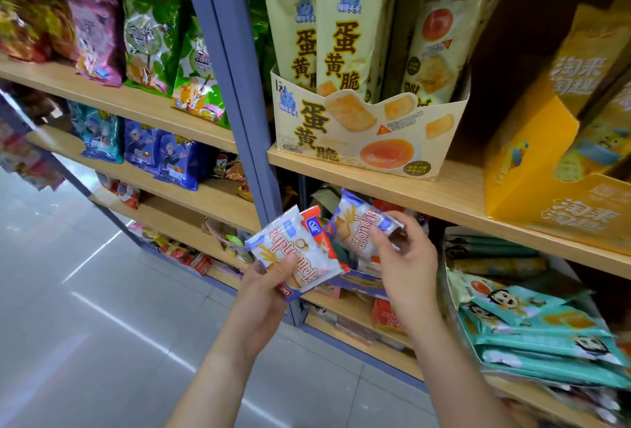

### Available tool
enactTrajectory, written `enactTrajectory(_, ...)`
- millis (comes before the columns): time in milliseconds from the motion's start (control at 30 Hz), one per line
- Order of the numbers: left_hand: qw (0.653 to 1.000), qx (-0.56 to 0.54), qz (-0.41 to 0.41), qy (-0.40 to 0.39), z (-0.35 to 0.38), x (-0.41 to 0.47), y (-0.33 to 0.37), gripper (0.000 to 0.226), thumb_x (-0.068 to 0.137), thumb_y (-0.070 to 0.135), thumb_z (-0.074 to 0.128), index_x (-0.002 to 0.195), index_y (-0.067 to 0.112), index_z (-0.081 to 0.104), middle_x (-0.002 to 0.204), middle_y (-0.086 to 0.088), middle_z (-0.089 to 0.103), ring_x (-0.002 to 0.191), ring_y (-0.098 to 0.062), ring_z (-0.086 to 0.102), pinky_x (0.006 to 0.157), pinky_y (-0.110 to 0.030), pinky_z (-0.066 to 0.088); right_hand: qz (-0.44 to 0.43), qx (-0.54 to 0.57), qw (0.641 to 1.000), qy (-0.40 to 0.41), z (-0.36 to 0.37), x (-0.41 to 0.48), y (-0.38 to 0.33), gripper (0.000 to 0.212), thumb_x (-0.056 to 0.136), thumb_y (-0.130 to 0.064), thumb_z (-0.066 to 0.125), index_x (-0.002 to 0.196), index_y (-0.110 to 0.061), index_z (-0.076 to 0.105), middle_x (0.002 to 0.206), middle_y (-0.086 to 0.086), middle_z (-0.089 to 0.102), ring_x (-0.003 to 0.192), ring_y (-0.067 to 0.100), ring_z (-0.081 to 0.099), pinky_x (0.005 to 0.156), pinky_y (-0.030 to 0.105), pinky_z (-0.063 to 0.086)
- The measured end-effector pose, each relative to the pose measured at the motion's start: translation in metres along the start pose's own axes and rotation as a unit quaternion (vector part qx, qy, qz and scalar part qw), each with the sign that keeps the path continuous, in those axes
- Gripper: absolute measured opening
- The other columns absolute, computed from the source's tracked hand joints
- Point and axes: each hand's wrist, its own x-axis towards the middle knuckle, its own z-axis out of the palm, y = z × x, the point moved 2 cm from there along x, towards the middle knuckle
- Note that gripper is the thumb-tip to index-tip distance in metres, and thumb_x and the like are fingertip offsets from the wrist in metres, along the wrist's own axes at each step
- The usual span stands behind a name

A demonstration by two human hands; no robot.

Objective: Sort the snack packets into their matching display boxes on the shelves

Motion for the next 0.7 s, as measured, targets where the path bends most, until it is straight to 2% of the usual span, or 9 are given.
enactTrajectory(67, 0.999, 0.004, 0.006, -0.053, 0.005, 0.003, 0.004, 0.064, 0.058, 0.028, 0.092, 0.114, 0.009, 0.069, 0.123, -0.02, 0.065, 0.112, -0.035, 0.064, 0.092, -0.042, 0.055, 0.077, 0.109, 0.991, -0.019, -0.001, -0.005, 0.004, 0.02, 0.092, -0.013, 0.067, 0.112, -0.015, 0.064, 0.097, -0.005, 0.074, 0.084, 0.004, 0.071, 0.061, 0.017, 0.054)
enactTrajectory(167, 0.995, 0.014, -0.004, -0.099, 0.019, 0.005, 0.011, 0.076, 0.054, 0.028, 0.093, 0.119, 0.002, 0.063, 0.122, -0.022, 0.065, 0.112, -0.036, 0.064, 0.084, -0.042, 0.057, 0.079, 0.114, 0.989, -0.052, 0.0, -0.009, 0.002, 0.015, 0.091, -0.009, 0.068, 0.102, -0.019, 0.068, 0.09, -0.001, 0.076, 0.08, 0.01, 0.073, 0.063, 0.02, 0.054)
enactTrajectory(233, 0.993, 0.055, -0.016, -0.099, 0.027, 0.005, 0.014, 0.071, 0.061, 0.023, 0.089, 0.121, -0.002, 0.059, 0.118, -0.021, 0.067, 0.107, -0.034, 0.066, 0.079, -0.038, 0.058, 0.078, 0.102, 0.99, -0.06, 0.001, -0.011, -0.002, 0.015, 0.092, -0.013, 0.067, 0.105, -0.02, 0.068, 0.094, 0.0, 0.076, 0.082, 0.011, 0.073, 0.063, 0.022, 0.056)
enactTrajectory(300, 0.988, 0.129, -0.021, -0.078, 0.031, 0.004, 0.016, 0.057, 0.07, 0.022, 0.081, 0.119, 0.004, 0.059, 0.115, -0.015, 0.07, 0.103, -0.027, 0.069, 0.086, -0.039, 0.056, 0.104, 0.103, 0.986, -0.075, -0.004, -0.012, -0.009, 0.019, 0.096, -0.027, 0.06, 0.114, -0.023, 0.066, 0.102, -0.002, 0.075, 0.085, 0.007, 0.072, 0.063, 0.017, 0.054)
enactTrajectory(400, 0.951, 0.297, 0.016, -0.083, 0.042, -0.001, 0.02, 0.054, 0.073, 0.035, 0.078, 0.12, 0.02, 0.057, 0.108, 0.005, 0.074, 0.101, -0.012, 0.069, 0.093, -0.033, 0.053, 0.151, 0.063, 0.968, -0.191, -0.013, -0.014, -0.013, 0.063, 0.081, -0.071, 0.052, 0.135, -0.038, 0.047, 0.12, -0.017, 0.065, 0.101, -0.005, 0.063, 0.075, 0.013, 0.05)
enactTrajectory(467, 0.922, 0.363, 0.036, -0.129, 0.051, -0.005, 0.018, 0.056, 0.079, 0.038, 0.077, 0.126, 0.03, 0.049, 0.11, 0.014, 0.072, 0.103, -0.005, 0.067, 0.09, -0.028, 0.053, 0.146, 0.029, 0.96, -0.237, -0.012, -0.015, -0.012, 0.098, 0.065, -0.077, 0.069, 0.146, -0.04, 0.028, 0.122, -0.02, 0.065, 0.108, -0.001, 0.063, 0.095, 0.027, 0.051)
enactTrajectory(533, 0.892, 0.423, 0.055, -0.147, 0.056, -0.008, 0.013, 0.053, 0.082, 0.038, 0.075, 0.124, 0.037, 0.043, 0.109, 0.023, 0.068, 0.101, 0.001, 0.065, 0.088, -0.028, 0.053, 0.152, 0.043, 0.957, -0.242, -0.008, -0.015, -0.006, 0.105, 0.066, -0.049, 0.087, 0.149, -0.03, 0.026, 0.115, -0.013, 0.071, 0.106, 0.007, 0.068, 0.099, 0.037, 0.052)
enactTrajectory(600, 0.869, 0.465, 0.069, -0.151, 0.06, -0.01, 0.01, 0.052, 0.081, 0.034, 0.077, 0.12, 0.035, 0.042, 0.103, 0.03, 0.067, 0.094, 0.006, 0.065, 0.081, -0.02, 0.052, 0.176, 0.102, 0.952, -0.227, -0.008, -0.015, -0.001, 0.082, 0.074, -0.017, 0.085, 0.141, -0.021, 0.039, 0.107, -0.004, 0.075, 0.1, 0.014, 0.072, 0.089, 0.035, 0.056)
enactTrajectory(700, 0.852, 0.481, 0.045, -0.204, 0.062, -0.013, 0.01, 0.058, 0.078, 0.031, 0.081, 0.121, 0.036, 0.042, 0.1, 0.029, 0.068, 0.094, 0.008, 0.064, 0.076, -0.01, 0.048, 0.228, 0.198, 0.935, -0.186, -0.018, -0.021, 0.004, 0.058, 0.076, -0.004, 0.077, 0.128, -0.01, 0.053, 0.098, 0.007, 0.077, 0.085, 0.021, 0.075, 0.065, 0.029, 0.058)
